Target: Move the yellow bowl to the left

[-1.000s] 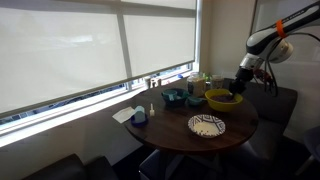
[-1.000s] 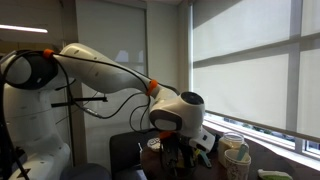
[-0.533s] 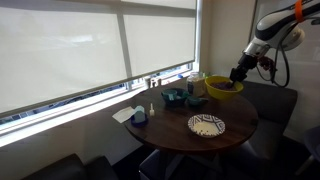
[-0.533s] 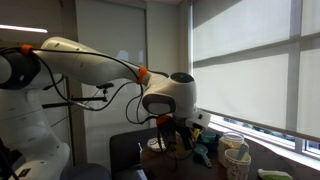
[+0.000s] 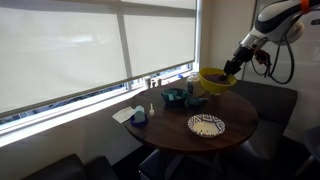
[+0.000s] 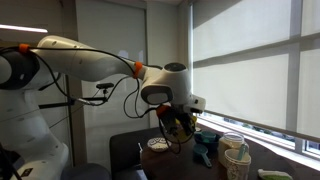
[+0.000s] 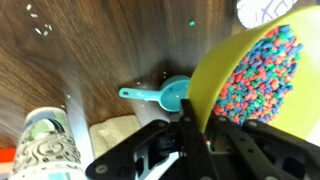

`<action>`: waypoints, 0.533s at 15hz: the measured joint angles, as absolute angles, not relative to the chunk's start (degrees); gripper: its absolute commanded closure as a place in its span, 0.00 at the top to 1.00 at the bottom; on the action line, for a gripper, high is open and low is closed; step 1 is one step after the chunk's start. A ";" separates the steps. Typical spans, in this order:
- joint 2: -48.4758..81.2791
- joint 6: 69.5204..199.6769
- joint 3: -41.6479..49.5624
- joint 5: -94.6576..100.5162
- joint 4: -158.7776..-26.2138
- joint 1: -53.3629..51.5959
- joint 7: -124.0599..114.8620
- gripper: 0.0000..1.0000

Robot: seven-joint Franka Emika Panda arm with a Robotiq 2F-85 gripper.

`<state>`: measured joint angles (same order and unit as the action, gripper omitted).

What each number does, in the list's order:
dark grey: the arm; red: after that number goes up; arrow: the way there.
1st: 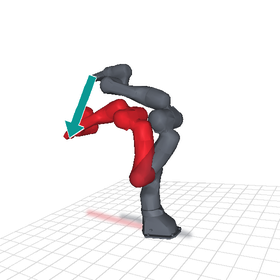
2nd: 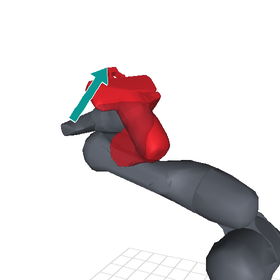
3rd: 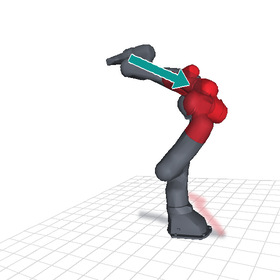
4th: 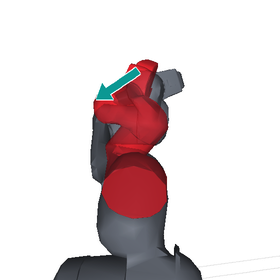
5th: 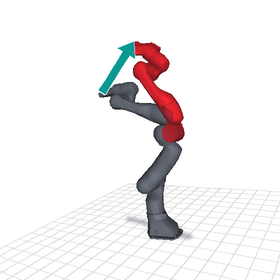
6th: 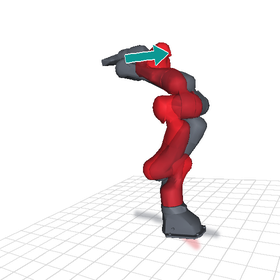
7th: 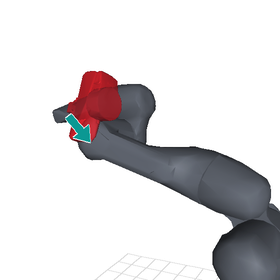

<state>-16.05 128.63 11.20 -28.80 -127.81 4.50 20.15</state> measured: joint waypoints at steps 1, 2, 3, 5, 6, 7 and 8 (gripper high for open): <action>-17.02 128.67 10.63 -28.76 -126.85 3.69 20.14 0.03; -17.73 128.34 10.05 -28.76 -125.64 2.65 20.06 0.03; -18.00 127.44 9.48 -28.79 -124.08 1.32 19.87 0.03; -17.49 125.21 7.94 -28.77 -120.85 -1.51 19.01 0.03; -16.80 124.18 6.72 -28.65 -119.28 -2.82 18.06 0.03; -15.80 123.31 5.12 -28.32 -117.71 -3.96 16.45 0.03; -14.44 122.75 3.36 -27.71 -116.18 -4.88 14.41 0.03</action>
